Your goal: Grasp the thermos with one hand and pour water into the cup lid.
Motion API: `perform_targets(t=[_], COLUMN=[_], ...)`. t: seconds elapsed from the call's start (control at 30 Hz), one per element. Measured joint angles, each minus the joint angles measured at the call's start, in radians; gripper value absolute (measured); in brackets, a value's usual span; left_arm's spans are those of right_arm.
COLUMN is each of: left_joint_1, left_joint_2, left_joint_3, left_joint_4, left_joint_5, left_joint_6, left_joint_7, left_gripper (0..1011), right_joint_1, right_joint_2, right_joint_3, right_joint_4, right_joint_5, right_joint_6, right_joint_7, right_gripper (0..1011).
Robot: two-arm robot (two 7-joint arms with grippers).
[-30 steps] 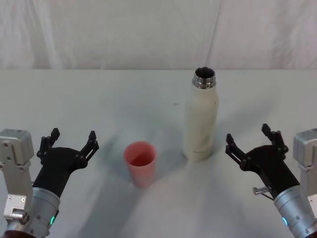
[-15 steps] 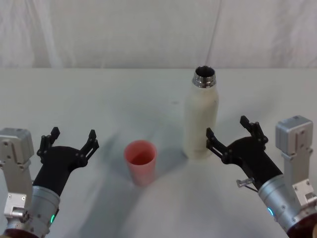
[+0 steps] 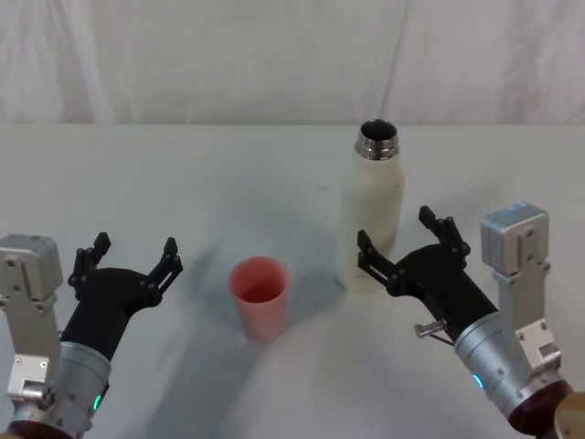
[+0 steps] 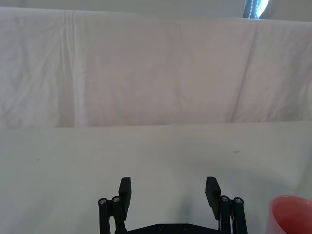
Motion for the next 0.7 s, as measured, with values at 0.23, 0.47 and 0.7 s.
perform_targets(t=[0.23,0.47,0.7], left_joint_1=[0.0,0.0,0.0], left_joint_2=[0.0,0.0,0.0], left_joint_3=[0.0,0.0,0.0], left_joint_4=[0.0,0.0,0.0], left_joint_5=[0.0,0.0,0.0], left_joint_6=[0.0,0.0,0.0], left_joint_7=[0.0,0.0,0.0], left_gripper=[1001,1001,1001], right_joint_1=[0.018,0.035,0.059], right_joint_2=[-0.007,-0.014,-0.023], right_joint_3=[-0.01,-0.019,-0.023], right_joint_4=[0.015,0.031,0.059], right_joint_5=[-0.004,-0.012,-0.015], right_joint_6=[0.006,0.006,0.006], right_joint_7=[0.007,0.007,0.007], right_gripper=[1001,1001,1001])
